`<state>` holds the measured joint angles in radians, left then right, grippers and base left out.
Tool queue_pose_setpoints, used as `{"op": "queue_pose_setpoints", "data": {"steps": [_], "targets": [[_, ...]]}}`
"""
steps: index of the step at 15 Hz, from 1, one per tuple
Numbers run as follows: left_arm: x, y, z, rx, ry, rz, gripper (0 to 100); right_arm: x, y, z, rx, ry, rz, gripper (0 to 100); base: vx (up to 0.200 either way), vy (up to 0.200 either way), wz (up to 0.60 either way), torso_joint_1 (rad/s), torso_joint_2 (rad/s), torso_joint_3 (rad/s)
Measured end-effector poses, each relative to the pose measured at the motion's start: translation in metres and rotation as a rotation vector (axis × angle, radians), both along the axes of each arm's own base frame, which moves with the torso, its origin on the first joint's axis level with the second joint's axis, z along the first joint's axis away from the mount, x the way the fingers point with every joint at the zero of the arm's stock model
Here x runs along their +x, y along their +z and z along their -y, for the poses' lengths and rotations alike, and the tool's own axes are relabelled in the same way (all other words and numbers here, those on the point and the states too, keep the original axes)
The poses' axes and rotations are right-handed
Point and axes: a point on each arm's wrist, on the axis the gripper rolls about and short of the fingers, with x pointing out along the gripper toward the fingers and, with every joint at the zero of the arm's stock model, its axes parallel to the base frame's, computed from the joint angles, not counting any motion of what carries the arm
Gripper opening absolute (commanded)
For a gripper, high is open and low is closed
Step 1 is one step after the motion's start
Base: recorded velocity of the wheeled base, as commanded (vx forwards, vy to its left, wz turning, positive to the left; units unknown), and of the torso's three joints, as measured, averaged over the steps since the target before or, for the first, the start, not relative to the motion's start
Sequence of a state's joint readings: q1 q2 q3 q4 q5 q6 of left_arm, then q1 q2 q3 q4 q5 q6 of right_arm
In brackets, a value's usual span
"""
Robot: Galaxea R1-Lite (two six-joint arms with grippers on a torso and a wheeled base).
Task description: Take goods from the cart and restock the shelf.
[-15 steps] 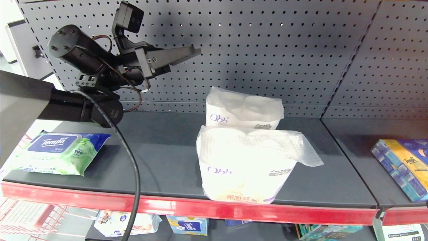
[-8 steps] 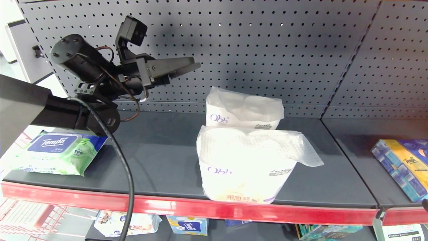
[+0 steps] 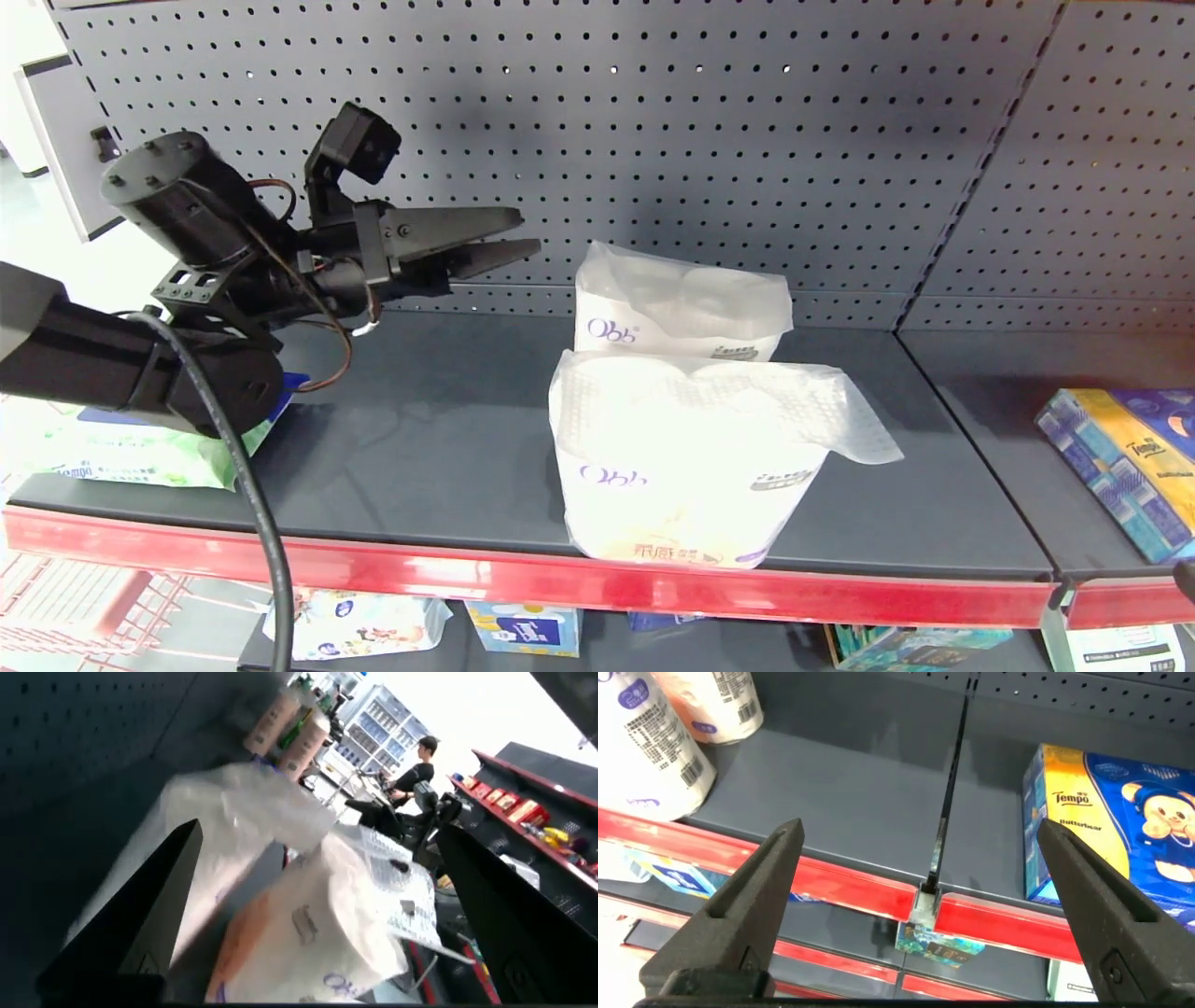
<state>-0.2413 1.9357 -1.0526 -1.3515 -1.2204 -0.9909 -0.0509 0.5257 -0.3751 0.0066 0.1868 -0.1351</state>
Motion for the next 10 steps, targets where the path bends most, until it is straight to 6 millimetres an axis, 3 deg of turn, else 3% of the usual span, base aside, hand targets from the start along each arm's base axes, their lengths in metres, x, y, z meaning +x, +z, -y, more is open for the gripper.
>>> {"op": "queue_pose_setpoints", "data": {"steps": [3, 10], "targets": [[-0.012, -0.015, -0.007, 0.016, 0.013, -0.068, 100, -0.001, -0.001, 0.000, 0.001, 0.001, 0.001, 100, 0.000, 0.000, 0.00, 0.000, 0.00, 0.000], [-0.037, -0.029, -0.018, 0.020, 0.065, -0.113, 100, -0.007, -0.005, 0.000, 0.000, 0.000, 0.016, 100, 0.000, 0.000, 0.00, 0.000, 0.00, 0.000]]}}
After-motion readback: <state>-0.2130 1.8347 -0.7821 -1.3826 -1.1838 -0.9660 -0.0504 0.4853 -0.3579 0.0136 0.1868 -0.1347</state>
